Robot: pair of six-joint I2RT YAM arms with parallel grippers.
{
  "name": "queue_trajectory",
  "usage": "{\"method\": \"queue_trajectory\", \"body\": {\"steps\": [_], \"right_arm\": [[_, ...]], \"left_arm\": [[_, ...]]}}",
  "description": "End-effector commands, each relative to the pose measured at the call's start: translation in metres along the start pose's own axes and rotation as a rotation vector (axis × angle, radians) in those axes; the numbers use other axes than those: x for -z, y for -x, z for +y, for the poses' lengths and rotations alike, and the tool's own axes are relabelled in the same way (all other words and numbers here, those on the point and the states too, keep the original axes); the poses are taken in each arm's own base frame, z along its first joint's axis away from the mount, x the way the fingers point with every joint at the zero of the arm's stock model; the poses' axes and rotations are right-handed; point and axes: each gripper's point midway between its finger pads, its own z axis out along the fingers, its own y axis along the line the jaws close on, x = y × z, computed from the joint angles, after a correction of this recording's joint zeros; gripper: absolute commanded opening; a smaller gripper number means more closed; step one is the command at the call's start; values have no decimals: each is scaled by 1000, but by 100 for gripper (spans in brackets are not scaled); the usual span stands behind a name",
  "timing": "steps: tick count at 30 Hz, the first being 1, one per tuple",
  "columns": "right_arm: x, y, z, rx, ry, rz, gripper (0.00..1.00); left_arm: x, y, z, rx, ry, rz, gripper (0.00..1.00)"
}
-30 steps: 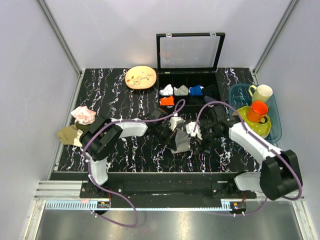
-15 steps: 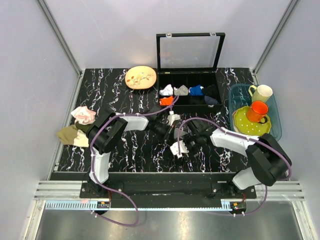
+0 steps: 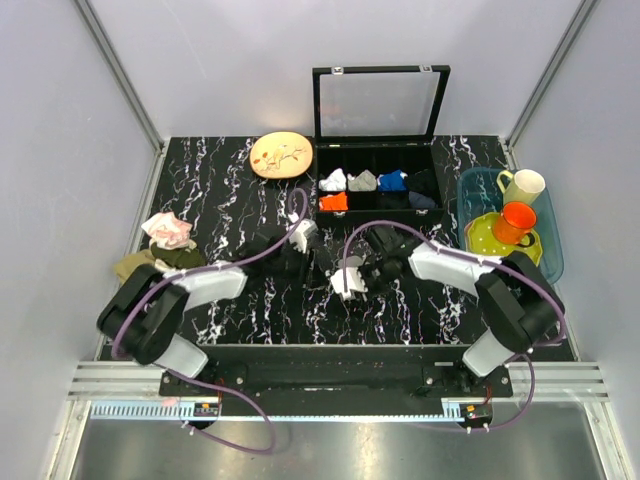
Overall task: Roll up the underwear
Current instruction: Roll the underwear to the center of the board.
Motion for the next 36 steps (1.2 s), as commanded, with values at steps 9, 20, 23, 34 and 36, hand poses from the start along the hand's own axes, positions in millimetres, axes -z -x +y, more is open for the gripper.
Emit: {"method": "queue_trajectory", "body": {"steps": [9,20,23,34,36], "right_arm": [[17,12,49,-522,421,-96,26],[17,-7,47,-699,483,-101,28],[18,-9,45,-704,476,-100,28],[17,-13,46,-718,477,-86,29],[17,-13,46,-718,478,-86,29]], "left_arm": [[54,6,-61,-682,-68,-534,56],[-12,-8,-79,-1031,15,-229,58],[-31,-13,-73,-1093,44,-151,58],[-61,-18,-61,-1173,82,-33,55],[-63,-19,-63,-1175,72,-25,53]]}}
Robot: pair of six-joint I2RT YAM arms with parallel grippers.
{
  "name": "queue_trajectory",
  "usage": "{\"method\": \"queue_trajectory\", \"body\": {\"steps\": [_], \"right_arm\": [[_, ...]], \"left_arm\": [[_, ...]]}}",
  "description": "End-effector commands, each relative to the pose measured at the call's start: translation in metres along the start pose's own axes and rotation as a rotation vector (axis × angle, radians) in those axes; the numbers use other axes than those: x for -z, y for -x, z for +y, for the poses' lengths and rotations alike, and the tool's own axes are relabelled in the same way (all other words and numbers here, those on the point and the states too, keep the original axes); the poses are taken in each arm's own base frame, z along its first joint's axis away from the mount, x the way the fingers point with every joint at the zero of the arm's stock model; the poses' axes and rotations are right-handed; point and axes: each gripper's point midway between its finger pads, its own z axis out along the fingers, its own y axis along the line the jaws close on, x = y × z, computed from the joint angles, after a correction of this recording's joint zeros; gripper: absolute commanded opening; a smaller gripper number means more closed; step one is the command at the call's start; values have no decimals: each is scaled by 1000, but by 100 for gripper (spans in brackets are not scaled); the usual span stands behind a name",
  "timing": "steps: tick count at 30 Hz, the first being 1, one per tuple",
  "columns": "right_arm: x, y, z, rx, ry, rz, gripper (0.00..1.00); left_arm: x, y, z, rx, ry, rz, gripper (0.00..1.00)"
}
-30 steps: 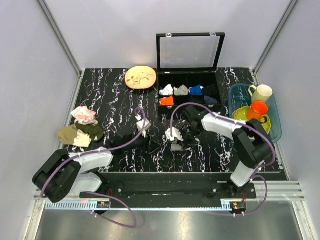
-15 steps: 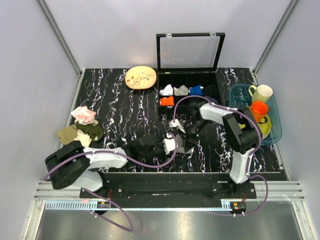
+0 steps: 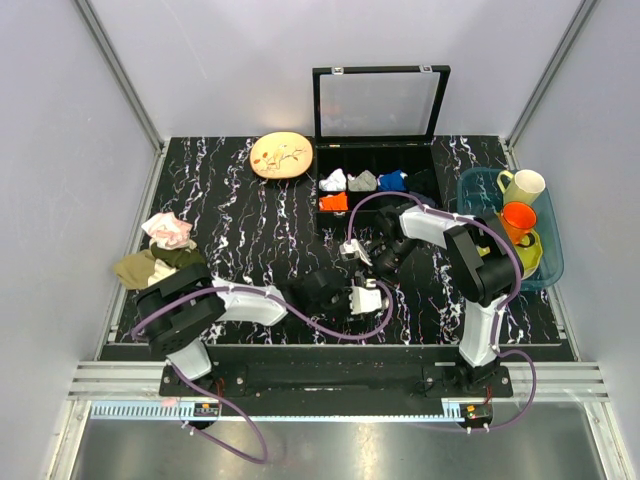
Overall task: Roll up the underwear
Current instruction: Roll the underwear to the center of the board.
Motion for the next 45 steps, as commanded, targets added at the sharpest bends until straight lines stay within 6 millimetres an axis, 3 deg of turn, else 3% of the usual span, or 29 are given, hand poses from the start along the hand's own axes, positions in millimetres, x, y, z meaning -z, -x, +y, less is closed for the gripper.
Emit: {"method": "queue_trajectory", "body": {"steps": [1,4,7,8,12,14,16,17,20,27,29,31,34,41,45], "right_arm": [[1,-12,0,-41,6,49,29],[1,-12,0,-43,3,50,29],[1,-11,-1,-42,-3,45,30],[1,-12,-1,-43,-5,44,30],[6,-8,-2,-50,-31,23,39],[19,1,-6,-68,-96,-7,43],[32,5,-6,-66,-140,-45,54],[47,10,-9,-51,-202,-79,56],[72,6,-15,-58,-314,-113,65],[110,-32,-28,-182,-462,-154,66],[122,-31,-24,-171,-495,-194,65],[131,-32,-15,-114,-540,-210,65],[131,-27,4,19,-576,-218,66],[125,-20,41,298,-654,-236,66],[115,-24,52,410,-666,-231,72]], "left_arm": [[-7,22,10,-55,16,-37,53],[-10,24,9,-49,5,-36,51],[-15,28,6,-47,-23,-31,38],[-19,25,4,-46,-37,-16,26],[-24,17,-10,-3,-121,40,0],[-24,14,-19,52,-168,58,0],[-22,2,-28,114,-212,104,0],[-19,-4,-33,177,-240,122,0],[-14,-17,-44,286,-286,157,0],[-5,-20,-51,453,-372,230,0],[2,-23,-58,498,-420,296,0],[1,-11,-57,505,-464,309,0],[8,-12,-63,576,-552,417,0],[-6,-12,-60,720,-644,512,1],[-18,-7,-52,764,-651,536,3]]}}
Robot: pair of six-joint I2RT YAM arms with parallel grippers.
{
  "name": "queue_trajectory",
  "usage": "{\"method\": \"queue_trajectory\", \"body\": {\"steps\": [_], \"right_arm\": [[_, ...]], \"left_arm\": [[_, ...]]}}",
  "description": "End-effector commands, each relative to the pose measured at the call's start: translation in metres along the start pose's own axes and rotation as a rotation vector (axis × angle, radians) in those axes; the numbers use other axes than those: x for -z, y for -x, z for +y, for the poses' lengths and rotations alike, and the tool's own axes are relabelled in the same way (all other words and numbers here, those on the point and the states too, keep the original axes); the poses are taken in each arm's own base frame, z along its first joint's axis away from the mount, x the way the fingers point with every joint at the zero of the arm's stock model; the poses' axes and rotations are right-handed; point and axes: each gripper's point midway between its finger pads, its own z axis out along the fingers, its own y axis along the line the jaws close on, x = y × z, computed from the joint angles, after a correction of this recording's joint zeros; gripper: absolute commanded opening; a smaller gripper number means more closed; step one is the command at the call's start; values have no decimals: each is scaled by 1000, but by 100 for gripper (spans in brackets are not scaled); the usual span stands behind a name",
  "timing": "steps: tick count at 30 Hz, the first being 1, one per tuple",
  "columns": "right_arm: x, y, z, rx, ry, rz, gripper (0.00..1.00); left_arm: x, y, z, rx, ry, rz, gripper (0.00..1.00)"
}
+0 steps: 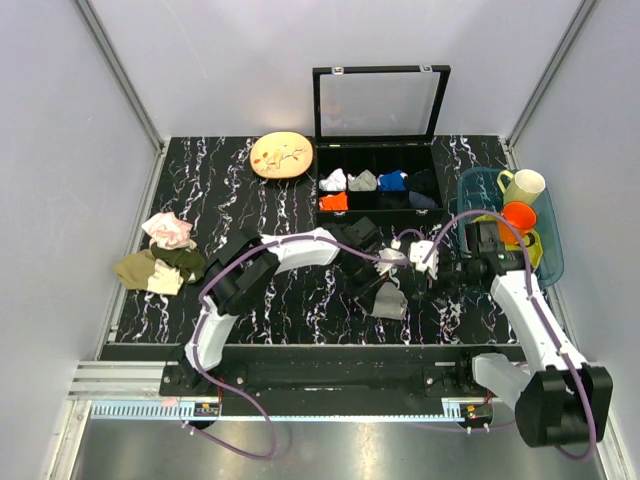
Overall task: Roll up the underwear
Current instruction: Roll the underwear to the center of the board.
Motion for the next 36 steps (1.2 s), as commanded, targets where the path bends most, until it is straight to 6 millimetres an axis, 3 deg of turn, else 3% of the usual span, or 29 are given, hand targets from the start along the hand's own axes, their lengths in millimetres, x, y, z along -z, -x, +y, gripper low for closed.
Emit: {"method": "queue_trajectory", "body": {"steps": [1,5,8,12,15,20,24,26,30,32,33,36], "right_arm": [[-5,3,19,188,52,-62,73],[-18,1,43,247,182,-88,75],[-35,-11,49,278,214,-20,74],[-61,-7,62,376,265,22,74],[-76,-15,67,405,298,82,70],[-91,-49,61,440,278,224,65],[-96,-61,58,429,264,271,62],[-96,-65,57,427,257,283,59],[-94,-69,56,383,251,318,43],[-94,-71,53,361,246,340,31],[-93,-71,53,348,244,347,29],[-93,-71,53,334,251,357,25]], "left_arm": [[-14,-39,1,215,-47,178,3],[-16,-27,8,273,-63,178,4],[-24,-26,15,330,-75,204,6],[-29,-23,18,374,-105,206,8],[-31,-24,26,399,-100,199,9],[-30,-21,34,439,-85,162,13],[-26,-11,36,434,-80,112,17],[-21,-5,36,426,-74,87,23],[-9,8,42,407,-32,-21,34],[11,23,39,371,-22,-112,37],[18,36,45,352,6,-185,45],[43,42,54,345,74,-300,56]]}}
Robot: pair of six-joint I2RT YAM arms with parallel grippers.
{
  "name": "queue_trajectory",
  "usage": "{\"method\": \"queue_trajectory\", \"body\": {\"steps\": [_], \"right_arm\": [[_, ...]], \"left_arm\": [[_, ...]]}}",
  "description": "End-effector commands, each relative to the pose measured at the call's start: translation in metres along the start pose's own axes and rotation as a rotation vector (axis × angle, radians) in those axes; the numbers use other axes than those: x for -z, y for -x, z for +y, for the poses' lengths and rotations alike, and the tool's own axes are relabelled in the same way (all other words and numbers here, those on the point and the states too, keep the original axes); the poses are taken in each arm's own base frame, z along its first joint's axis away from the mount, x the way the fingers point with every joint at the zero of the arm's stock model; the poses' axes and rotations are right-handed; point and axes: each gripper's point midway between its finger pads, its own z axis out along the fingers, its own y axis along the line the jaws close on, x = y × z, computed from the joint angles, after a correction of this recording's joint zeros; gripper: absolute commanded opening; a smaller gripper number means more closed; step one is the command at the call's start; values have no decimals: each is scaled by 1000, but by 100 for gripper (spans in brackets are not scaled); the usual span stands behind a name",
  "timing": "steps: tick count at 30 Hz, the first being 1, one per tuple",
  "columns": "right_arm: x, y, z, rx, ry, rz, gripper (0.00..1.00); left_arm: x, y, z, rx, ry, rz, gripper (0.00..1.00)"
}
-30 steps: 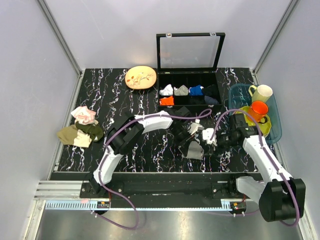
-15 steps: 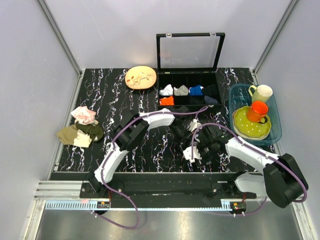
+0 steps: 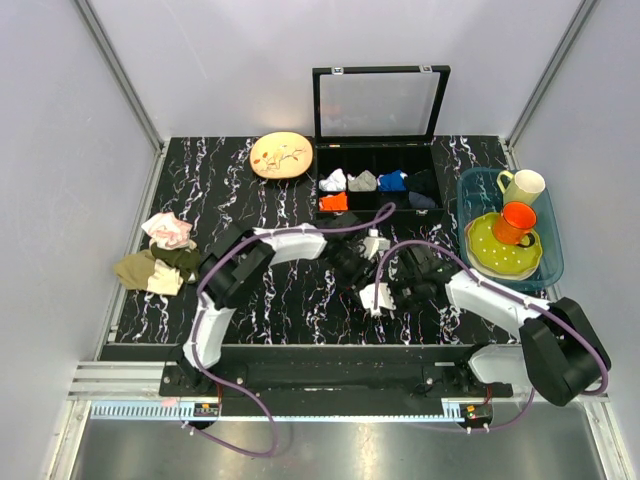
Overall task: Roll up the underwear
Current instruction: Roll the underwear to the center of the board.
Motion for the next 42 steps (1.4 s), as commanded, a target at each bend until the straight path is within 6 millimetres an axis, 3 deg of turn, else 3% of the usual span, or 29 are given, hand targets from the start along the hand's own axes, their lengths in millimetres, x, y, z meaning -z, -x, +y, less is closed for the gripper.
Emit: {"method": "queue_trajectory", "body": {"steps": [1,6,12,17,23,26,29,36,41,42], "right_arm": [[-2,-38,24,-101,64,172,24],[-1,-35,28,-103,80,158,24],[-2,-34,31,-101,91,149,24],[-2,-34,31,-108,92,148,24],[-3,-33,29,-117,89,148,24],[-3,-33,29,-137,92,152,24],[0,-29,27,-182,101,150,24],[13,-8,20,-283,178,71,24],[12,-2,23,-360,296,51,25],[15,2,13,-363,291,39,24]], "left_arm": [[40,47,25,-84,169,-286,57],[49,59,38,-47,186,-365,59],[32,76,42,-10,158,-391,60],[11,73,44,6,154,-364,55],[-10,58,57,69,164,-318,29],[-16,46,63,87,174,-296,4],[-10,34,73,102,215,-308,0],[22,15,67,101,252,-427,0],[24,13,66,109,236,-448,0],[24,14,66,109,234,-451,0]]}}
